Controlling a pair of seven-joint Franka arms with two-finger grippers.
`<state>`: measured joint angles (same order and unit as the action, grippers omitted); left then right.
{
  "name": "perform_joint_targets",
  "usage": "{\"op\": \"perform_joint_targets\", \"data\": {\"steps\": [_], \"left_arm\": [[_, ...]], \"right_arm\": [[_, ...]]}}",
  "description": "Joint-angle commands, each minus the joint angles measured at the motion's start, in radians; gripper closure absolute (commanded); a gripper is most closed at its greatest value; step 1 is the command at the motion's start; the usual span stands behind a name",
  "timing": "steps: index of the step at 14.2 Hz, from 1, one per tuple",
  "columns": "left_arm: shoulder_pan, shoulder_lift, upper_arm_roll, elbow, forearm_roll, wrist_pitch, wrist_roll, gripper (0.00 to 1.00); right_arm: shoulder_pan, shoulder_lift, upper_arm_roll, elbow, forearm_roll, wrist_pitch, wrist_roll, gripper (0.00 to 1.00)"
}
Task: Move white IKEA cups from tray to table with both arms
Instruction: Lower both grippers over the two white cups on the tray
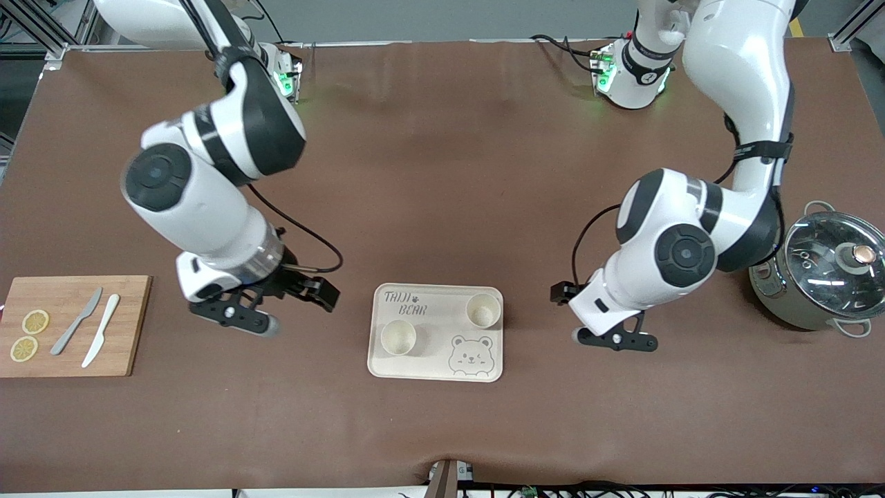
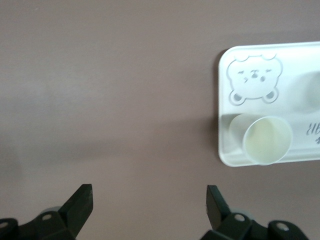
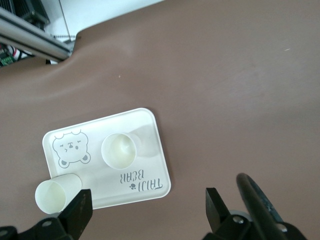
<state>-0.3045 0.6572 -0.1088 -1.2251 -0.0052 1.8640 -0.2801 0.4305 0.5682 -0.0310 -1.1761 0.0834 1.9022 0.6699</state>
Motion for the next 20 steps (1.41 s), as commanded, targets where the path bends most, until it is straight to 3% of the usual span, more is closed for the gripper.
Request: {"op": "perform_joint_targets", "data": {"steps": [1,6,10,12,17,18,20], "left_arm": [[-0.047,0.039,0.018,0.045,0.014,0.036,-0.053,0.0],[-0.108,0.145,0.02,0.045,0.013,0.184,-0.16,0.0],[-0.13,0.173,0.032,0.045,0.013,0.219,-0.185,0.0],[-0.159,0.209,0.035,0.044,0.014,0.28,-0.229,0.0],[-0.188,0.226,0.055,0.018,0.019,0.287,-0.26,0.0],[-0.188,0.231,0.055,0.016,0.019,0.287,-0.26,0.13],[-0.186,0.234,0.055,0.018,0.021,0.285,-0.252,0.51]], "right_arm": [[0.03,0.051,-0.012,0.01,-0.01,0.043,0.019,0.0],[0.054,0.114,-0.012,-0.028,-0.057,0.173,0.02,0.0],[0.05,0.14,-0.013,-0.057,-0.099,0.207,0.019,0.0],[0.05,0.148,-0.013,-0.109,-0.111,0.3,0.022,0.0],[0.066,0.222,-0.013,-0.112,-0.113,0.383,0.022,0.0],[0.07,0.235,-0.013,-0.112,-0.114,0.385,0.022,0.0],[0.086,0.251,-0.013,-0.112,-0.114,0.4,0.023,0.0]]}}
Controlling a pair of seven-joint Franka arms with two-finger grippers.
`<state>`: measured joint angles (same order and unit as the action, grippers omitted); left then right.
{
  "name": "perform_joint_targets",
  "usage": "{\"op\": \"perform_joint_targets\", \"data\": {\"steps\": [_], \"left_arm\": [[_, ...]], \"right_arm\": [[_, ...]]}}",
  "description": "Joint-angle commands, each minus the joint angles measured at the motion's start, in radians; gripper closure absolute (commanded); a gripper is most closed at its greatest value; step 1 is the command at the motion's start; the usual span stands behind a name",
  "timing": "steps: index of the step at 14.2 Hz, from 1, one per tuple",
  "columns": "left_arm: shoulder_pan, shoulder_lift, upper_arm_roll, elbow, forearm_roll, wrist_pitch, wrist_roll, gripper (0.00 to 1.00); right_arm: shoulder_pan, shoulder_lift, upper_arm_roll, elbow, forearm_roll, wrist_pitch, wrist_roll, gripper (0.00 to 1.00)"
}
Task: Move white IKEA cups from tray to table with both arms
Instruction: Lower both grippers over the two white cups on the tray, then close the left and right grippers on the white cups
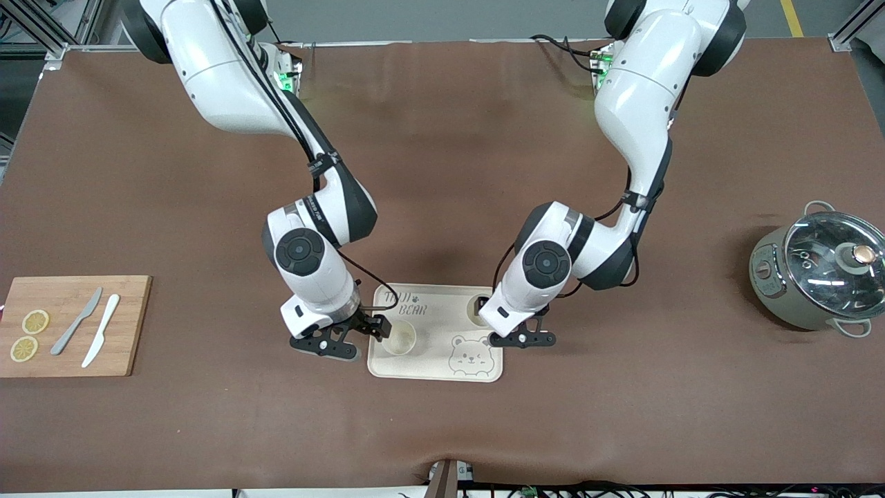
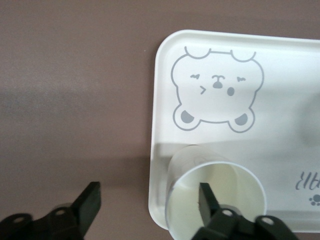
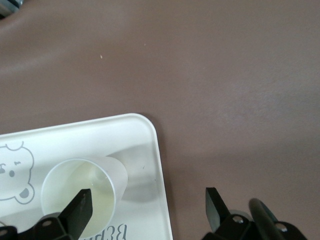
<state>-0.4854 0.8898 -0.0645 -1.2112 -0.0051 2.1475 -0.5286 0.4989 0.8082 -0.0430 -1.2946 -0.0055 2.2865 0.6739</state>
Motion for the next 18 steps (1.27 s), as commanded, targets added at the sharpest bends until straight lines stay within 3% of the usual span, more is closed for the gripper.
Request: {"op": "perform_joint_targets", "data": {"steps": [1,8,18], "left_arm": [[-0.008,0.012,0.012,0.007,0.022,0.003,-0.004,0.55],[-0.028,0.014,0.012,0.009,0.022,0.005,0.002,0.99],[-0.024,-0.009,0.012,0.01,0.024,-0.008,0.03,1.0]], "right_arm": [[0.021,0.019,-0.002,0.006,-0.024,0.036,0.019,0.0],[0.026,0.06,-0.005,0.008,-0.024,0.094,0.019,0.0],[0.027,0.103,-0.006,0.008,-0.025,0.159,0.019,0.0]]}}
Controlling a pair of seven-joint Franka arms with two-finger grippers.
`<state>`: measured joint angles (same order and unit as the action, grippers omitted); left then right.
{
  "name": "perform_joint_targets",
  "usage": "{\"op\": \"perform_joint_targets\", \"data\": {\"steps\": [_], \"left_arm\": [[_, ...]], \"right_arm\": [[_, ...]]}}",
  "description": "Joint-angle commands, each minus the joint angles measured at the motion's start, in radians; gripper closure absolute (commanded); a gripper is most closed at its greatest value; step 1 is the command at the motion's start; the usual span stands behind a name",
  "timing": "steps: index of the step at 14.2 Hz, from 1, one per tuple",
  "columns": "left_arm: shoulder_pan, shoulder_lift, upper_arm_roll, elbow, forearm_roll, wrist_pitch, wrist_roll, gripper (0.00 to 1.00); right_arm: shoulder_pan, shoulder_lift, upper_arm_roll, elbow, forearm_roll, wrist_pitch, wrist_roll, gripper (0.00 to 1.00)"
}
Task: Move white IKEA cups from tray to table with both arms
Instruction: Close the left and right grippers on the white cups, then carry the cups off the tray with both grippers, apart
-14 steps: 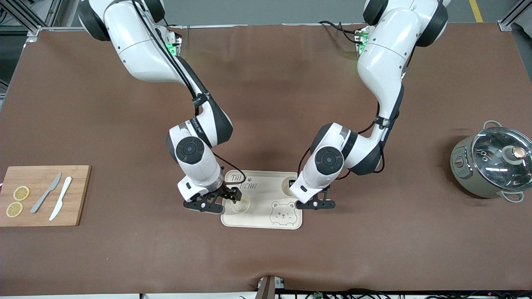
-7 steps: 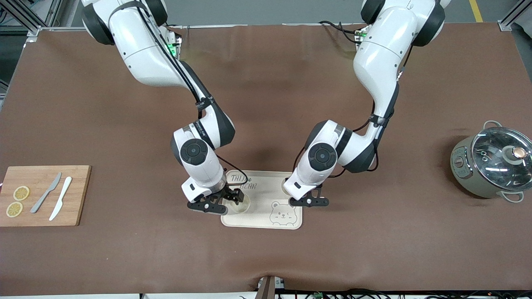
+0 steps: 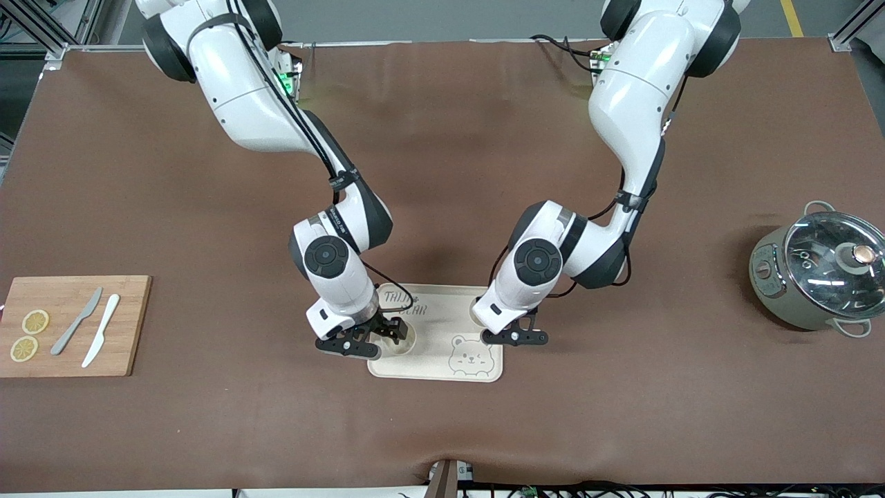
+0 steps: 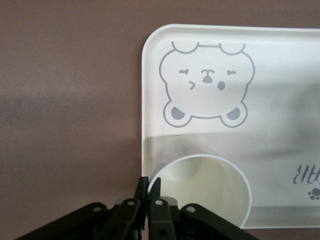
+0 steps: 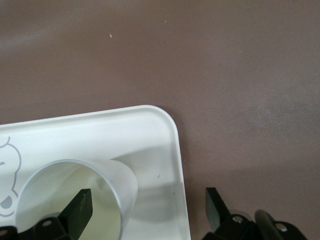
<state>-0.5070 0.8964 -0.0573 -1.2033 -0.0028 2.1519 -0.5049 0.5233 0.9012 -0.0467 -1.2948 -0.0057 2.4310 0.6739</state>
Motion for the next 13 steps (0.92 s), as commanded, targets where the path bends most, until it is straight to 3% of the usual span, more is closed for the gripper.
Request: {"op": "perform_joint_targets", "data": {"steps": [1,4,7,10,13], "left_arm": [[-0.001,-0.024,0.007,0.002,0.021,-0.017,0.006,1.0],[0.013,-0.066,0.007,0.001,0.023,-0.067,0.009,1.0],[0.051,-0.128,0.002,-0.005,0.024,-0.107,0.019,1.0],[0.077,-0.192,-0.001,-0.018,0.018,-0.197,0.052,1.0],[0.111,-0.272,-0.004,-0.097,0.01,-0.208,0.055,1.0]], "right_arm": [[0.003,0.01,-0.002,0.008,-0.025,0.016,0.019,0.0],[0.003,0.015,-0.001,0.008,-0.025,0.029,0.018,0.0],[0.004,0.018,-0.001,0.009,-0.025,0.029,0.016,0.31],[0.009,0.018,-0.001,0.011,-0.023,0.028,0.018,0.54],[0.009,0.018,-0.001,0.012,-0.023,0.028,0.018,0.79]]}}
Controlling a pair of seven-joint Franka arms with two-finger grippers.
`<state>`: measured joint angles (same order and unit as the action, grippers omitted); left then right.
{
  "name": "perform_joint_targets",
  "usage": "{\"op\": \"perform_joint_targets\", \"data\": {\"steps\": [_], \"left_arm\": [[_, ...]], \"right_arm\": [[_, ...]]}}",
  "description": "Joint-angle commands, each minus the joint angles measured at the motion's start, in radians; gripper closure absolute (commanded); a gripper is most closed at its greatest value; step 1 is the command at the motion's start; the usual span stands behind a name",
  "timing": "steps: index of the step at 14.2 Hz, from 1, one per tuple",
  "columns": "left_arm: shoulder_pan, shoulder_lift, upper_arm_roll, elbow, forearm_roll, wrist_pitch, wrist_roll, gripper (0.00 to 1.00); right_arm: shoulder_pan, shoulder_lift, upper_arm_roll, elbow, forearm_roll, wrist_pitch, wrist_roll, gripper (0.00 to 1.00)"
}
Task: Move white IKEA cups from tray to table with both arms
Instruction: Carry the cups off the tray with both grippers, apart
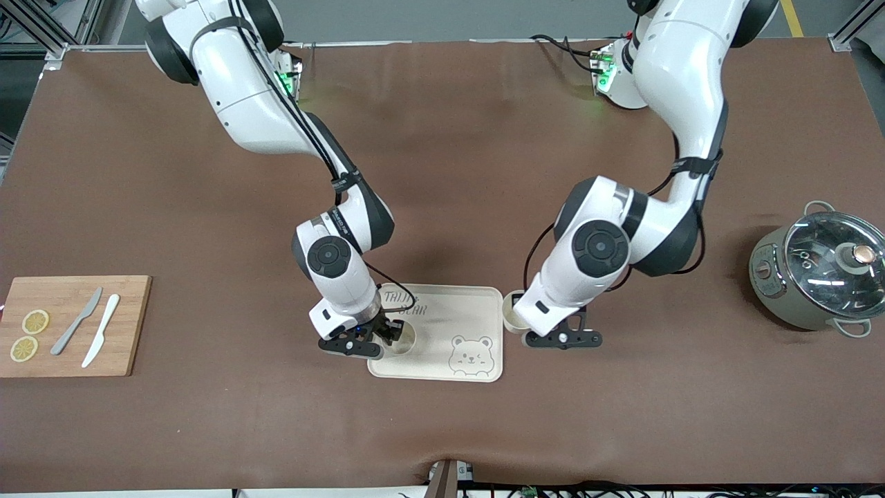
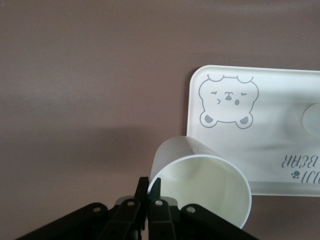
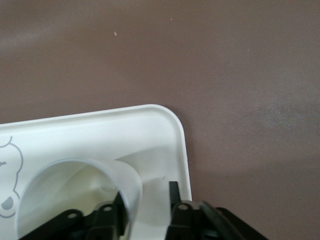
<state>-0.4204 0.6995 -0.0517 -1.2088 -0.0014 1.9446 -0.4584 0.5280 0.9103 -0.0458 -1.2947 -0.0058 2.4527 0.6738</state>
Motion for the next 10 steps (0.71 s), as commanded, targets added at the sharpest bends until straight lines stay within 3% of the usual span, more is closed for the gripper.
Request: {"op": "perform_joint_targets", "data": {"steps": [1,4,10], "left_arm": [[0.029,-0.098,-0.011,-0.118,0.008,0.0,0.012,1.0],[0.072,-0.175,-0.013,-0.219,0.008,0.01,0.059,1.0],[0.221,-0.31,-0.043,-0.386,-0.054,0.01,0.225,1.0]], "right_arm": [[0.006,0.009,-0.002,0.012,-0.023,0.006,0.018,0.85],[0.006,0.007,-0.002,0.012,-0.023,0.006,0.018,1.0],[0.001,-0.01,0.0,0.012,-0.019,-0.011,0.015,1.0]]}}
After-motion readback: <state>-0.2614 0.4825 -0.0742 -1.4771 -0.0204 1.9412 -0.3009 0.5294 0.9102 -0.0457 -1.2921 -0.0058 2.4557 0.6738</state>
